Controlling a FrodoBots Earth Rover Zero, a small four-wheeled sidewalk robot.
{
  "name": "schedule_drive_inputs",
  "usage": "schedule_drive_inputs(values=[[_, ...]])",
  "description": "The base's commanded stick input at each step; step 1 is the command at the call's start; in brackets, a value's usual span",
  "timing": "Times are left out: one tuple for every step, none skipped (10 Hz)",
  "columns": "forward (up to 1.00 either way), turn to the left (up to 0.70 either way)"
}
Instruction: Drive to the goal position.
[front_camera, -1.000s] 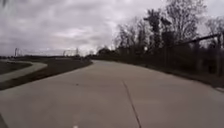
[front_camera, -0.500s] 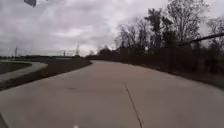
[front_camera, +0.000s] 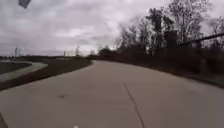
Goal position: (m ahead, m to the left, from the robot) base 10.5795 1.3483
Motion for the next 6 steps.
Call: schedule_drive_inputs(values=[[1.00,0.00],[1.00,0.00],[1.00,0.00],[1.00,0.00],[1.00,0.00],[1.00,0.00]])
